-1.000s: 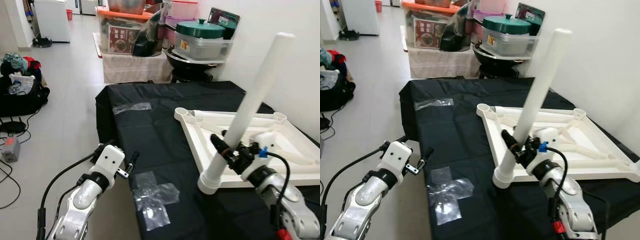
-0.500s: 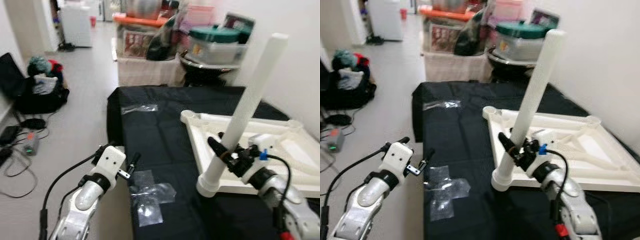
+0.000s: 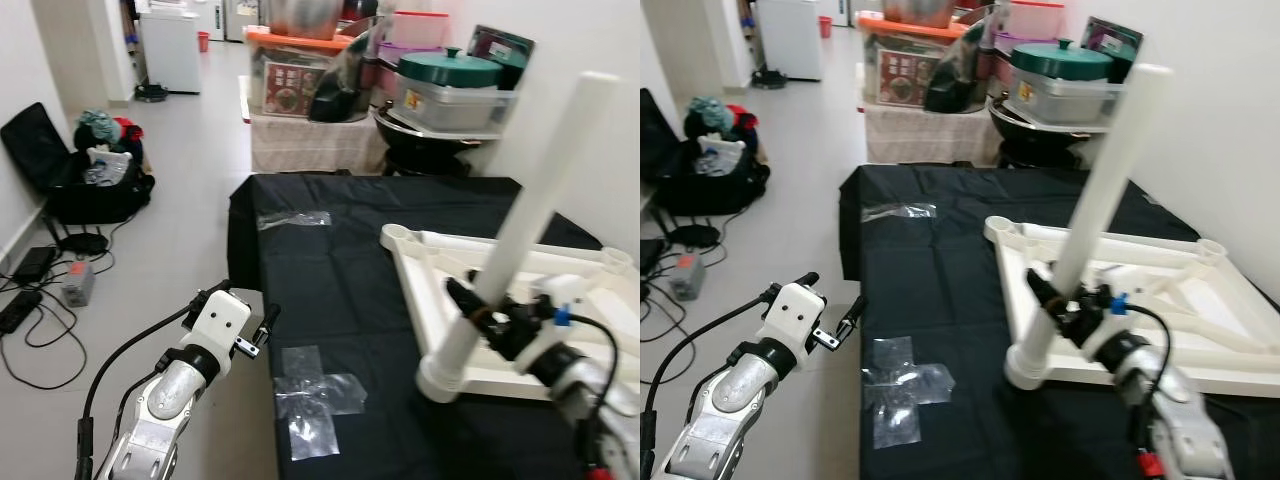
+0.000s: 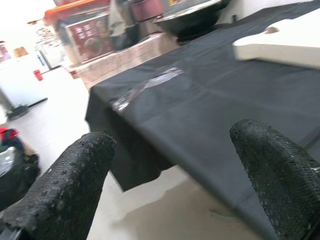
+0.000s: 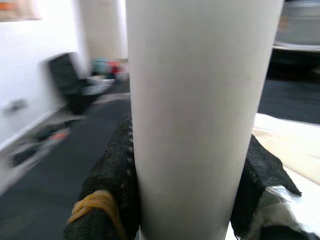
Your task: Building children table
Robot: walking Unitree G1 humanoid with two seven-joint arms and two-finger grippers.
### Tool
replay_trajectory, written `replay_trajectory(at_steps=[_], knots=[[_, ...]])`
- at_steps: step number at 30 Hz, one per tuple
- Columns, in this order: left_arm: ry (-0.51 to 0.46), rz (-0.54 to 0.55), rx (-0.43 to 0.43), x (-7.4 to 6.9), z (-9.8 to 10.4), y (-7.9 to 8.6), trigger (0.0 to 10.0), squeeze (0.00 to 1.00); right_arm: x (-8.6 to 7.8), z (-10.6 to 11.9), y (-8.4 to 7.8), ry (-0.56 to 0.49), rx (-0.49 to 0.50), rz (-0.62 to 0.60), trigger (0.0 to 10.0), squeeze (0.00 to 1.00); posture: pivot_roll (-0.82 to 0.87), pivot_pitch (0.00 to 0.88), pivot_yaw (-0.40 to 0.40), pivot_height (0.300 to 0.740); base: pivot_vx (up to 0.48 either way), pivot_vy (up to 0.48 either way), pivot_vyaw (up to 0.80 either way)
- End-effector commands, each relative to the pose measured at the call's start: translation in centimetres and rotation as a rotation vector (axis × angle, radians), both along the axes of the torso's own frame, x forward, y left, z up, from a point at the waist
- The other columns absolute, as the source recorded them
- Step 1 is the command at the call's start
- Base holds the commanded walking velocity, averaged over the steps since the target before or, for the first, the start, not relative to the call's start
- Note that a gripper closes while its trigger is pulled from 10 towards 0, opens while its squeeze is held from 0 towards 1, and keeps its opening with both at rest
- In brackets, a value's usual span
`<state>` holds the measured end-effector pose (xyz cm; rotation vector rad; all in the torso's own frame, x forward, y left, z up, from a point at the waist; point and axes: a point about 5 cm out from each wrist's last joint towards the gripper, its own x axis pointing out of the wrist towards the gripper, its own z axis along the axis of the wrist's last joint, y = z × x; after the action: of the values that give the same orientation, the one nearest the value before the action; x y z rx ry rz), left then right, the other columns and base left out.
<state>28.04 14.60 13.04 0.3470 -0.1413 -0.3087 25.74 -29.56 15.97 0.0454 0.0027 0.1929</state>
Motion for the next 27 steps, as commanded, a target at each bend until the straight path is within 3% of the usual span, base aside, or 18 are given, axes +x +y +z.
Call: replay_trajectory(at_steps=[1,3,4,5,6,7,9,10,13,14,15,16,18,19,21,22,24,27], knots=[[0.014,-0.014,-0.005,0.0,-0.3,-0.3,10.0,0.00,-1.2,-2.3,-2.6,0.132,-0.024,-0.150,10.0,0.00,0.03,0.000,-0.106,0.740,0.000,0.000,0.00],[0.014,-0.014,-0.005,0.0,-0.3,-0.3,10.0,0.00,-1.2,-2.3,-2.6,0.132,-0.024,-0.150,10.0,0.00,0.03,0.000,-0.106,0.740,0.000,0.000,0.00],[0.016,-0.014,-0.005,0.0,-0.4,-0.3,10.0,0.00,-1.3,-2.4,-3.5,0.129,-0.024,-0.218,10.0,0.00,0.03,0.000,-0.105,0.740,0.000,0.000,0.00],[0.017,-0.015,-0.005,0.0,-0.4,-0.3,10.0,0.00,-1.4,-2.7,-5.2,0.135,-0.008,-0.430,10.0,0.00,0.03,0.000,-0.103,0.740,0.000,0.000,0.00],[0.017,-0.015,-0.005,0.0,-0.4,-0.3,10.0,0.00,-1.4,-2.7,-5.2,0.135,-0.008,-0.430,10.0,0.00,0.03,0.000,-0.103,0.740,0.000,0.000,0.00],[0.018,-0.016,-0.006,-0.1,-0.4,-0.4,10.0,0.00,-1.5,-3.1,-6.2,0.145,0.006,-0.580,10.0,0.00,0.03,0.000,-0.103,0.740,0.000,0.000,0.00],[0.018,-0.016,-0.006,-0.1,-0.4,-0.4,10.0,0.00,-1.5,-3.1,-6.2,0.145,0.006,-0.580,10.0,0.00,0.03,0.000,-0.103,0.740,0.000,0.000,0.00],[0.018,-0.017,-0.006,-0.1,-0.4,-0.4,10.0,0.00,-2.2,-3.6,-7.1,0.155,0.010,-0.810,10.0,0.00,0.03,0.000,-0.104,0.740,0.000,0.000,0.00],[0.018,-0.017,-0.006,-0.1,-0.4,-0.4,10.0,0.00,-2.2,-3.6,-7.1,0.155,0.010,-0.810,10.0,0.00,0.03,0.000,-0.104,0.740,0.000,0.000,0.00],[0.018,-0.016,-0.004,-0.1,-0.4,-0.4,10.0,0.00,-3.0,-4.2,-6.6,0.178,0.002,-1.015,10.0,0.00,0.03,0.000,-0.109,0.740,0.000,0.000,0.00],[0.018,-0.016,-0.004,-0.1,-0.4,-0.4,10.0,0.00,-3.0,-4.2,-6.6,0.178,0.002,-1.015,10.0,0.00,0.03,0.000,-0.109,0.740,0.000,0.000,0.00],[0.018,-0.015,-0.003,-0.1,-0.4,-0.4,10.0,0.00,-3.9,-5.1,-5.4,0.219,0.004,-1.190,10.0,0.00,0.03,0.000,-0.114,0.740,0.000,0.000,0.00],[0.018,-0.015,-0.003,-0.1,-0.4,-0.4,10.0,0.00,-3.9,-5.1,-5.4,0.219,0.004,-1.190,10.0,0.00,0.03,0.000,-0.114,0.740,0.000,0.000,0.00],[0.019,-0.013,-0.002,-0.1,-0.5,-0.4,10.0,0.00,-4.8,-5.9,-4.5,0.275,-0.002,-1.356,10.0,0.00,0.04,0.000,-0.115,0.740,0.000,0.000,0.00],[0.019,-0.013,-0.002,-0.1,-0.5,-0.4,10.0,0.00,-4.8,-5.9,-4.5,0.275,-0.002,-1.356,10.0,0.00,0.04,0.000,-0.115,0.740,0.000,0.000,0.00],[0.020,-0.012,-0.002,-0.1,-0.5,-0.4,10.0,0.00,-5.2,-6.6,-3.9,0.338,-0.015,-1.448,10.0,0.00,0.04,0.000,-0.117,0.740,0.000,0.000,0.00],[0.020,-0.012,-0.002,-0.1,-0.5,-0.4,10.0,0.00,-5.2,-6.6,-3.9,0.338,-0.015,-1.448,10.0,0.00,0.04,0.000,-0.117,0.740,0.000,0.000,0.00],[0.023,-0.014,-0.001,-0.2,-0.6,-0.4,10.0,0.00,-4.5,-6.5,-3.7,0.368,-0.034,-1.492,10.0,0.00,0.04,0.000,-0.120,0.740,0.000,0.000,0.00]])
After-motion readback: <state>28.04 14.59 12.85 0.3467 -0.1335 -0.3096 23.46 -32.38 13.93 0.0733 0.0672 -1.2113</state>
